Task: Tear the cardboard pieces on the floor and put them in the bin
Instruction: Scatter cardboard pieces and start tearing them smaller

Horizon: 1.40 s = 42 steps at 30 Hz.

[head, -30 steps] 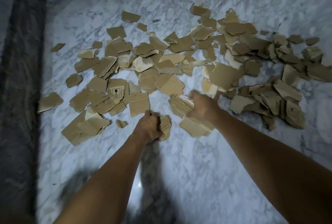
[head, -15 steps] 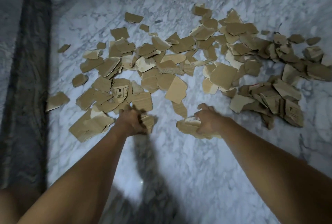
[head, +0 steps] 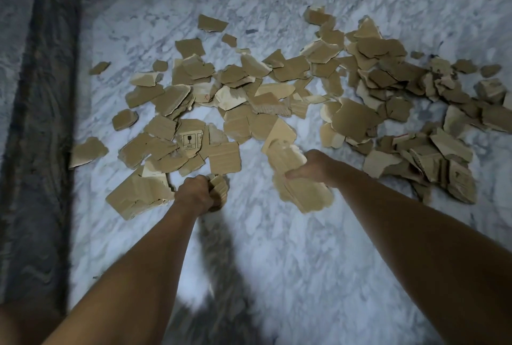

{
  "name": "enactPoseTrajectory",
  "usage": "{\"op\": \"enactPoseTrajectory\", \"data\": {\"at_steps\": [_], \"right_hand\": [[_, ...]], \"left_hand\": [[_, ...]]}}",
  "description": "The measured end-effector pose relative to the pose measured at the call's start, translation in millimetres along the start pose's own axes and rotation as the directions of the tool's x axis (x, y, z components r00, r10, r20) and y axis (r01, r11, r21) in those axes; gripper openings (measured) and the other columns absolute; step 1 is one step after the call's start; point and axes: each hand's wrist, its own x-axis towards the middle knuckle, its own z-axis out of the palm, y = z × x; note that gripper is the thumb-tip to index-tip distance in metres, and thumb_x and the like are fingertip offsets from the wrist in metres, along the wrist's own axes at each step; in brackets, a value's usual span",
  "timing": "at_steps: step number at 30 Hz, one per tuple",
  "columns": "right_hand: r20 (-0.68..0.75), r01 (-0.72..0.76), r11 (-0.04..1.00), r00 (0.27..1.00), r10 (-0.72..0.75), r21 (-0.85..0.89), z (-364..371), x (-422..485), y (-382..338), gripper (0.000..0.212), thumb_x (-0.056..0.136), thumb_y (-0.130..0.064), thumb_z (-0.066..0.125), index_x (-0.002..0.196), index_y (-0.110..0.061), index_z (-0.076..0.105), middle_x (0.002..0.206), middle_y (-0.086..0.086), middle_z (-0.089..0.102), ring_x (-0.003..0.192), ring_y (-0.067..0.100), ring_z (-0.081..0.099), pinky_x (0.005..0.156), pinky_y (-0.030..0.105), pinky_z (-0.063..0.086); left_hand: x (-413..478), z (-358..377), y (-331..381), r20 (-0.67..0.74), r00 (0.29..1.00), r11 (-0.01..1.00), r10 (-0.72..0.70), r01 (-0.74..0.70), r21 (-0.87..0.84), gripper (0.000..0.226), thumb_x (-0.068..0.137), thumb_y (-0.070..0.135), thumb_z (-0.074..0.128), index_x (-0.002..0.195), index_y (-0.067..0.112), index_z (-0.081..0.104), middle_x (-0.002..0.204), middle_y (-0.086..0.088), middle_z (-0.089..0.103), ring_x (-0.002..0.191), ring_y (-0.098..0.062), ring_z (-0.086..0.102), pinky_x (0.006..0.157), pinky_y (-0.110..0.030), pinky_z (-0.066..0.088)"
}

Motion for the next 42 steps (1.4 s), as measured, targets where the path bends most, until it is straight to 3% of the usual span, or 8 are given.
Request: {"op": "enactPoseTrajectory", "data": {"at_steps": [8,18,22,26,29,34,38,42], "right_hand": [[-0.372,-0.184,0.983,0.911,0.179,0.023,57,15,-31,0.064,0.074,-0.041,0.082,0.127,-0.017,0.053,0.132,0.009,0.052,0.118,0.032,0.058,0.089,0.038,0.051],[-0.114,-0.105,0.992,0.987,0.112,0.064,43,17,-6,0.076,0.066,-0.037,0.088,0.132,-0.02,0.055,0.126,0.004,0.064,0.112,0.026,0.063,0.088,0.032,0.055],[0.073,-0.012,0.981,0.997,0.026,-0.196,23,-2,26,0.086,0.055,-0.04,0.091,0.131,-0.019,0.056,0.128,0.003,0.063,0.111,0.023,0.062,0.091,0.035,0.055],[0.099,0.033,0.92,0.995,0.006,-0.39,-21,-26,63,0.08,0.063,-0.031,0.088,0.131,-0.022,0.047,0.125,-0.002,0.057,0.114,0.024,0.057,0.085,0.03,0.049],[-0.042,0.025,0.863,0.998,-0.053,-0.505,-46,-44,83,0.066,0.065,-0.028,0.085,0.114,-0.023,0.041,0.115,0.0,0.06,0.104,0.029,0.062,0.08,0.031,0.05],[-0.286,0.013,0.664,0.896,-0.34,-0.748,-48,-55,122,0.062,0.077,-0.025,0.072,0.129,-0.024,0.039,0.113,0.003,0.069,0.106,0.029,0.065,0.087,0.039,0.047],[-0.294,-0.032,0.757,0.931,-0.215,-0.653,-40,-50,154,0.064,0.079,-0.037,0.074,0.133,-0.018,0.044,0.131,0.005,0.058,0.118,0.029,0.058,0.096,0.039,0.042],[-0.173,-0.012,0.881,0.982,-0.08,-0.474,-59,-51,156,0.072,0.061,-0.045,0.087,0.122,-0.018,0.058,0.119,0.004,0.063,0.109,0.026,0.06,0.088,0.034,0.048]], "left_hand": [[11,9,1,0.001,0.999,0.997,0.035,-0.035,0.073,0.048,0.074,0.026,0.072,0.119,0.019,0.058,0.117,-0.007,0.063,0.111,-0.027,0.06,0.093,-0.038,0.052],[5,2,-2,-0.022,0.998,0.989,0.055,-0.052,0.141,0.049,0.076,0.028,0.069,0.124,0.02,0.058,0.115,-0.006,0.065,0.108,-0.025,0.061,0.087,-0.034,0.05],[-9,-17,13,0.254,0.947,0.959,0.199,-0.134,-0.25,0.051,0.067,0.031,0.086,0.114,0.022,0.066,0.109,-0.001,0.071,0.1,-0.019,0.064,0.089,-0.029,0.048],[-10,-44,84,0.145,0.934,0.869,0.328,-0.238,-0.434,0.041,0.066,0.039,0.088,0.099,0.022,0.072,0.095,0.004,0.072,0.089,-0.016,0.066,0.083,-0.029,0.048],[0,-50,143,0.032,0.944,0.884,0.33,-0.297,-0.36,0.045,0.072,0.035,0.085,0.109,0.014,0.07,0.099,-0.001,0.068,0.089,-0.019,0.063,0.077,-0.027,0.045],[24,-21,198,-0.077,0.97,0.973,0.23,-0.23,0.014,0.061,0.081,0.054,0.067,0.117,0.005,0.059,0.122,-0.016,0.046,0.112,-0.036,0.049,0.086,-0.04,0.045],[21,2,218,-0.205,0.963,0.984,0.177,-0.168,0.059,0.06,0.089,0.047,0.06,0.133,0.01,0.045,0.137,-0.016,0.033,0.123,-0.041,0.037,0.096,-0.052,0.04],[26,14,221,-0.149,0.96,0.966,0.239,-0.22,0.132,0.057,0.085,0.05,0.061,0.129,0.017,0.049,0.137,-0.017,0.034,0.118,-0.043,0.041,0.096,-0.051,0.043]]}}
